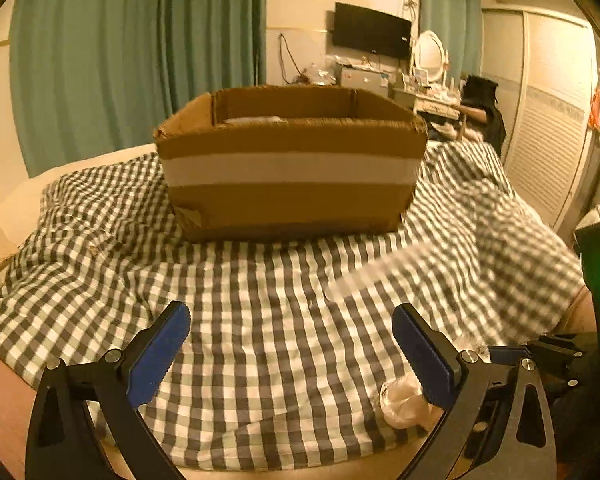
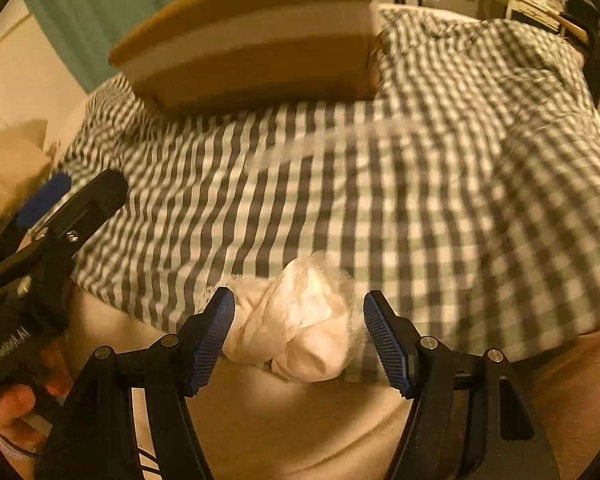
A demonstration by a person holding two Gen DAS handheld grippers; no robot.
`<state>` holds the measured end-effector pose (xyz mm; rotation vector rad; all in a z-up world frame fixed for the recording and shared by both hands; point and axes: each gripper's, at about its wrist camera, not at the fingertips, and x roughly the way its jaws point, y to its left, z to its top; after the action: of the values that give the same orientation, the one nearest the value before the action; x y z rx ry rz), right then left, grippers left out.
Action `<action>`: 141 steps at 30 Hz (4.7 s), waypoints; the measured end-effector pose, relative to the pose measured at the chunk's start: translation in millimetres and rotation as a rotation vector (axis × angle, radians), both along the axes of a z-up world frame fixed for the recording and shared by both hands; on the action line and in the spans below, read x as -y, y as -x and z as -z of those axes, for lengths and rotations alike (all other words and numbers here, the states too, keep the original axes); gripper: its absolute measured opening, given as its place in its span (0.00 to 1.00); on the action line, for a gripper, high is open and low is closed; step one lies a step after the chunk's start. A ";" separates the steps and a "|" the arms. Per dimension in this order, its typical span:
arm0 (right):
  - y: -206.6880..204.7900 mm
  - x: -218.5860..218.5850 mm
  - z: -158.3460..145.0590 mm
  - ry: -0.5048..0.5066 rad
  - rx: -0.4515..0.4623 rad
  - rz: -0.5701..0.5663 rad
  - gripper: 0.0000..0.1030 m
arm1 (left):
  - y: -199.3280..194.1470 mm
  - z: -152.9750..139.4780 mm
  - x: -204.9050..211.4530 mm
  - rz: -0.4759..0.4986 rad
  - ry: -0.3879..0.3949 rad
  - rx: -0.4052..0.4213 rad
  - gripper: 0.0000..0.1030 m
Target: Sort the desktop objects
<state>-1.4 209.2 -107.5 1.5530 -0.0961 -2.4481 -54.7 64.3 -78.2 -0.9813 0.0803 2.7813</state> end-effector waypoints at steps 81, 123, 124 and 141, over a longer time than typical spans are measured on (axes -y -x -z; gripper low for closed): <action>51.4 -43.7 -158.2 0.016 -0.422 0.109 0.17 | 52.3 -56.6 -32.4 0.388 -0.250 0.009 0.04; 89.0 -30.9 -139.5 0.053 -0.419 0.175 1.00 | 71.6 -79.1 80.9 -0.258 -0.138 -0.059 1.00; 87.3 -26.9 -135.4 0.026 -0.406 0.160 1.00 | 68.9 -76.0 78.5 -0.247 -0.123 -0.053 1.00; 80.7 -7.8 -117.9 -0.031 -0.398 0.115 1.00 | 70.9 -72.4 50.9 -0.182 -0.020 -0.049 1.00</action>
<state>-82.0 217.0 10.4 1.0674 -0.0777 -2.8080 -125.6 13.4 -5.8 -0.9600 -0.0312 2.9649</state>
